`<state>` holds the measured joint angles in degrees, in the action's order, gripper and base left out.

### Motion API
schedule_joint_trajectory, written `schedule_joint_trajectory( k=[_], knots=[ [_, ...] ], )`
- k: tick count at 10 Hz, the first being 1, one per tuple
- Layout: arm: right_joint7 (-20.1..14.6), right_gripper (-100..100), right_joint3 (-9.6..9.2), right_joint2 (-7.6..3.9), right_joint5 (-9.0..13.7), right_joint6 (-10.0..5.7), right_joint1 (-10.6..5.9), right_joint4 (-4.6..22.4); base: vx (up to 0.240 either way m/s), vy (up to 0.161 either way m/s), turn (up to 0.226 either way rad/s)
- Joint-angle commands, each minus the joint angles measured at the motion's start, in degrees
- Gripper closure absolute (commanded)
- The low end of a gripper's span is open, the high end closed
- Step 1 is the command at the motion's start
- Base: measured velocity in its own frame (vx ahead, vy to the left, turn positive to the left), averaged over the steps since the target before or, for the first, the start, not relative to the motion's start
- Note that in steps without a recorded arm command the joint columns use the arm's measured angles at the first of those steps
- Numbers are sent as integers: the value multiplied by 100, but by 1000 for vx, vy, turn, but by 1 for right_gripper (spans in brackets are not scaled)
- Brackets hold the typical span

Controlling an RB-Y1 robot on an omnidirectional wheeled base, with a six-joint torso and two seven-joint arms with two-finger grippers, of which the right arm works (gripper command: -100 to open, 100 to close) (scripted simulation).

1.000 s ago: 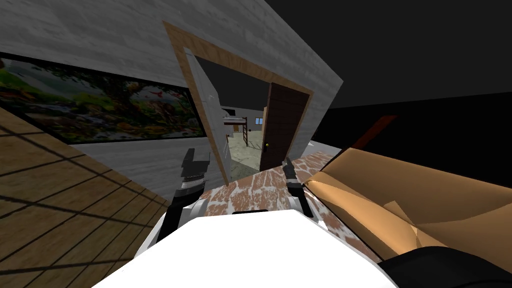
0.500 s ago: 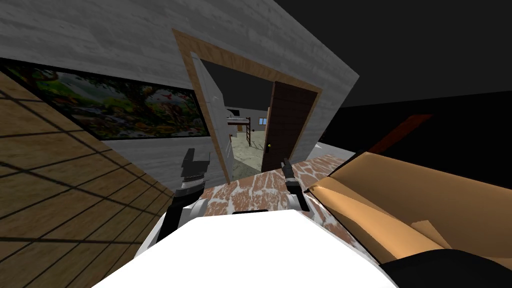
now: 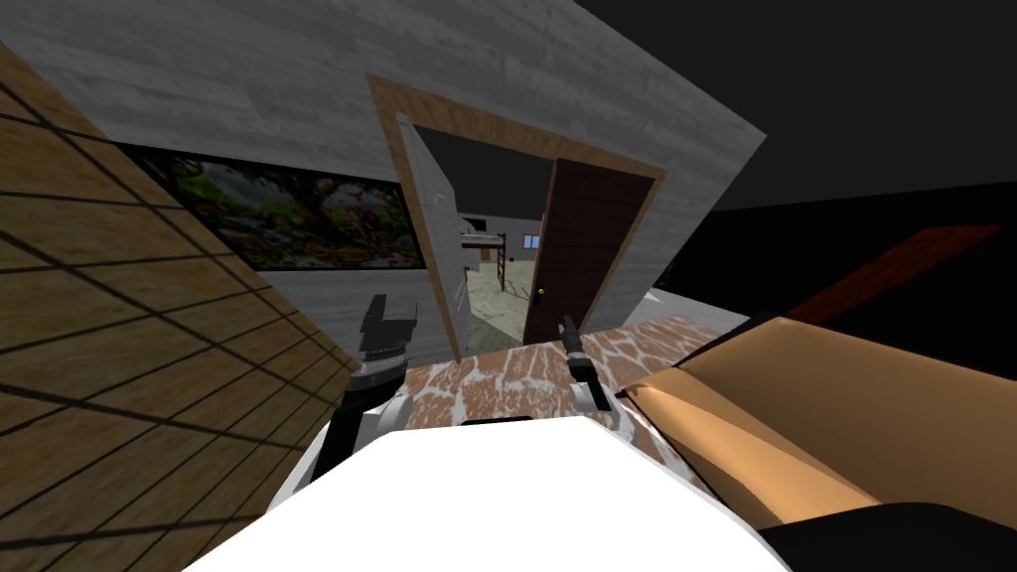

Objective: Push the door open

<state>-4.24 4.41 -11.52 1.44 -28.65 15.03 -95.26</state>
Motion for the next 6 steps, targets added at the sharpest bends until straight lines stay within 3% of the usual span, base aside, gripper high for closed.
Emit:
schedule_joint_trajectory(
  k=[1,2,3,5,6],
  knots=[
    [-26,-100,22,-51,40,5,-83,211,27,-70,68],
    [-51,-100,47,-116,97,-8,-201,381,23,-62,112],
    [-51,-100,47,-116,97,-8,-201,446,12,-50,88],
    [-100,-100,96,-248,211,-35,-442,845,18,-72,163],
    [-100,-100,96,-248,211,-35,-442,922,18,-70,87]
  ],
)
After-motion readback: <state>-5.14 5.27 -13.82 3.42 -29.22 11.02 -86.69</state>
